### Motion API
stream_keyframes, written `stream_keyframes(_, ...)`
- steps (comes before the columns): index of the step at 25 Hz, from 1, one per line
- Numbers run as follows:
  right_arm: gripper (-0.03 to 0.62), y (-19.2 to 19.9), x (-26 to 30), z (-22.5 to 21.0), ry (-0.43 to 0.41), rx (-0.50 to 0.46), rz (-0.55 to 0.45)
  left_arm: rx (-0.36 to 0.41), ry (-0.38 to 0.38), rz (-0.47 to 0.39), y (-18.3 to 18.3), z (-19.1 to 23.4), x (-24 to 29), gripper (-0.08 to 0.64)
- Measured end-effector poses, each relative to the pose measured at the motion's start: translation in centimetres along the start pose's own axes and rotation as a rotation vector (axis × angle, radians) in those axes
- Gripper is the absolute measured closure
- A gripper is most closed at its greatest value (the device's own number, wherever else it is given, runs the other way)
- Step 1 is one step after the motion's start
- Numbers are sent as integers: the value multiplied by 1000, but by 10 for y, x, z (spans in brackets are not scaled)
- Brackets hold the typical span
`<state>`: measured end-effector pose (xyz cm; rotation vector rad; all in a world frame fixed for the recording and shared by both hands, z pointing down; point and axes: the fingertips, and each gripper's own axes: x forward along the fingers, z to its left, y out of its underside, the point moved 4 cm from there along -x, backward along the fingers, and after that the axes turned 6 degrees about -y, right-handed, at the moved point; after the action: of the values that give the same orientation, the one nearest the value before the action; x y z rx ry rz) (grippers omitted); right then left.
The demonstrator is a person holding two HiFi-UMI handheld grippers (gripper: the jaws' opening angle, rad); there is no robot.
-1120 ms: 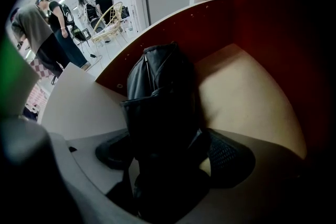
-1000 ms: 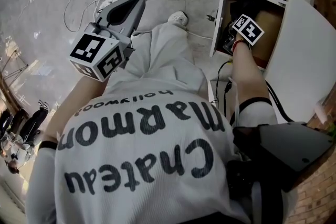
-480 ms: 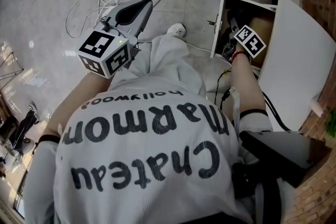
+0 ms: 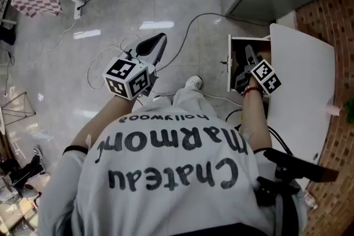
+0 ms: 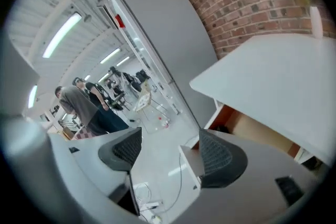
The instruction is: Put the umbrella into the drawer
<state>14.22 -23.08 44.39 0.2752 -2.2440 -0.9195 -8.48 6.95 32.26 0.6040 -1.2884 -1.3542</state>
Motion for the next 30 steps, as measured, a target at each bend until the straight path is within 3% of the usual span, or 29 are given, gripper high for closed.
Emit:
stream_keyframes(7,249,-67,-81,119,-291,-44,-258,-28,78,-129,-46,-8,-41,543)
stream_keyframes(11,252,-81,-127,179,-474,-65,-328,-3,137,-226,-80,-27,-61,544)
stream_keyframes(17,253,-82,-183,250,-674,-155,-393,61,245,-333,-116,-69,-88,544)
stream_keyframes(22,253,-90,-207,271,-801,-279,-383,54,248,-409,-128,-105,-93,544)
stream_keyframes(30,265,-105,-210,243,-851,-413,-268,18,182,-511,-128,-162,-79,543)
